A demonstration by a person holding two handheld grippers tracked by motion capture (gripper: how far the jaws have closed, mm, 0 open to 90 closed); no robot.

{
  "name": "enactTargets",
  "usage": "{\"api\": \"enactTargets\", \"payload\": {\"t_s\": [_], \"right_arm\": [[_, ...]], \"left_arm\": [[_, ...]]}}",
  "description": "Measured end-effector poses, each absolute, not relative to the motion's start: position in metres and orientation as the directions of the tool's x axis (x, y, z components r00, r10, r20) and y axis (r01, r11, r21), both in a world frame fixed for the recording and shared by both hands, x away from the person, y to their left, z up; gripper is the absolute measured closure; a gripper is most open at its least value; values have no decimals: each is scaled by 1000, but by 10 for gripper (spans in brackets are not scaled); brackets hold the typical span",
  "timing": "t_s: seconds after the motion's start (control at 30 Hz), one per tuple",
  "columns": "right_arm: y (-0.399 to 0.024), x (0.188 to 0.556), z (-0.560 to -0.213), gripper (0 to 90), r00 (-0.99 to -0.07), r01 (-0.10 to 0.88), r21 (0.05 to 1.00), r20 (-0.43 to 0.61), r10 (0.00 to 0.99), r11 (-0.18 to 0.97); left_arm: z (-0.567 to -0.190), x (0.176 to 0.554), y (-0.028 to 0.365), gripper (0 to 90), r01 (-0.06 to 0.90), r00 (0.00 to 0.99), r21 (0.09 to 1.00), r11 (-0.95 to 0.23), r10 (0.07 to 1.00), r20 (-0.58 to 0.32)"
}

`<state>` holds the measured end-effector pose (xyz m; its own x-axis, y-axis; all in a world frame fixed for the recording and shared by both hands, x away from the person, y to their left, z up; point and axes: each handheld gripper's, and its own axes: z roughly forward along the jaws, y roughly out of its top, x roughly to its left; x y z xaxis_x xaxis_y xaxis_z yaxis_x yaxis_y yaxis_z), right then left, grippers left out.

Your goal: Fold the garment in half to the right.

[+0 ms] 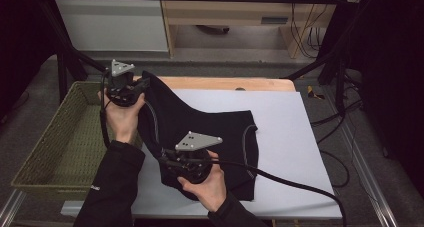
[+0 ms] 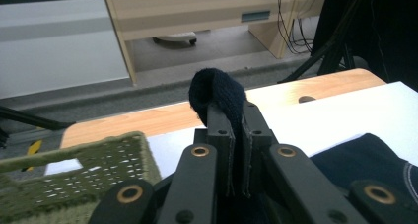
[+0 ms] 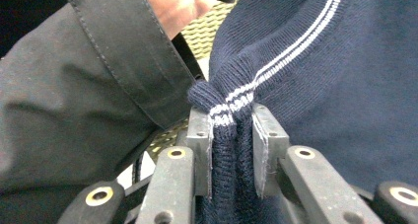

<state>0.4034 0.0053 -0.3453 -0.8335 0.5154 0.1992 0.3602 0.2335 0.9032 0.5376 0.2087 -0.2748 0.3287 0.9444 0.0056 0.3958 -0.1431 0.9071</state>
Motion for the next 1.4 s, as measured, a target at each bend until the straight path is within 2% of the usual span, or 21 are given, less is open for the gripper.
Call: {"api": "enactTargets", "payload": {"t_s": [0.5, 1.4], "right_arm": [[-33, 397, -367, 739, -753, 393, 903, 209, 624, 172], [-96, 386, -399, 734, -634, 438, 891, 212, 744, 120]], "left_arm": [[-298, 555, 157, 852, 401, 391, 898, -180, 920, 10], [-337, 576, 82, 851, 443, 473, 865, -235, 881, -3]]}}
